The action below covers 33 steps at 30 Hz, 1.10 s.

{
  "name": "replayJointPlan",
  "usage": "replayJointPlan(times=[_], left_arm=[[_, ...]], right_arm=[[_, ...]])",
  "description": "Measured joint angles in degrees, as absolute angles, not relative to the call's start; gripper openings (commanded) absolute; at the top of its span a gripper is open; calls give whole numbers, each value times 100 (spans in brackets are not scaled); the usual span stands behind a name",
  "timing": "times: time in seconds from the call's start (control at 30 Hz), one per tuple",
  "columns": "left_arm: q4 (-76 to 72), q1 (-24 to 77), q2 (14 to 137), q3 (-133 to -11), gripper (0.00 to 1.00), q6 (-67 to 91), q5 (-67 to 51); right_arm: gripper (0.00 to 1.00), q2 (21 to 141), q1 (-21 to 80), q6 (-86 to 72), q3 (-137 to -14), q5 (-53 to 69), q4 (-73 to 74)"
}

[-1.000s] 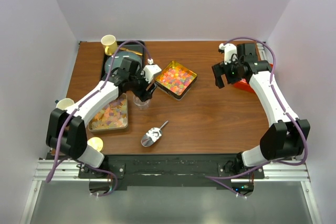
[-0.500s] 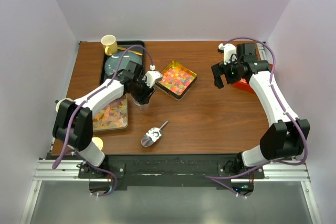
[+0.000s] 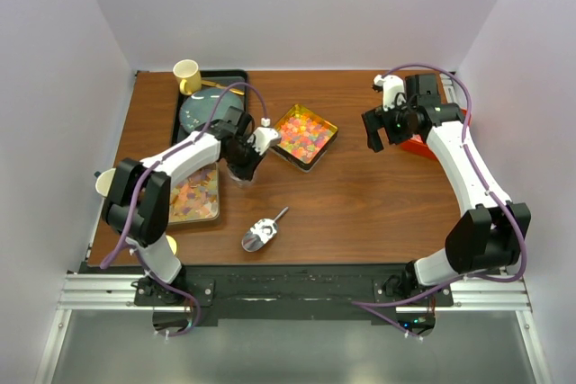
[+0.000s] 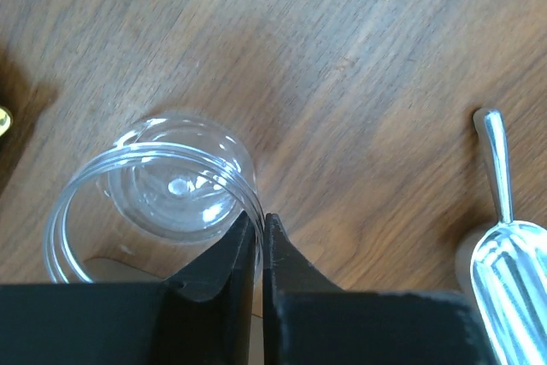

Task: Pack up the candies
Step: Pick up the packing bottle from the center of the board, then place the packing bottle at the center of the board.

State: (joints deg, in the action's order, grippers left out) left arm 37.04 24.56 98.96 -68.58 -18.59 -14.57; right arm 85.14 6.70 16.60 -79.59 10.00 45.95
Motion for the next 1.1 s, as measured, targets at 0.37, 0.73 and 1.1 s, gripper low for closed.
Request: replayJointPlan(times=[0.37, 0.73, 1.1], left_arm=[[3887, 3009, 9150, -6952, 0, -2115, -1704], [4447, 4792, 8858, -7317, 0, -2569, -2115], [4624, 6403, 9979, -8167, 0, -2683, -2060]], right_arm=[[99, 8512, 672, 1769, -7959, 757, 4639], [98, 8545, 222, 1868, -7854, 130, 4370], [99, 8324, 185, 1612, -7214, -49, 4110]])
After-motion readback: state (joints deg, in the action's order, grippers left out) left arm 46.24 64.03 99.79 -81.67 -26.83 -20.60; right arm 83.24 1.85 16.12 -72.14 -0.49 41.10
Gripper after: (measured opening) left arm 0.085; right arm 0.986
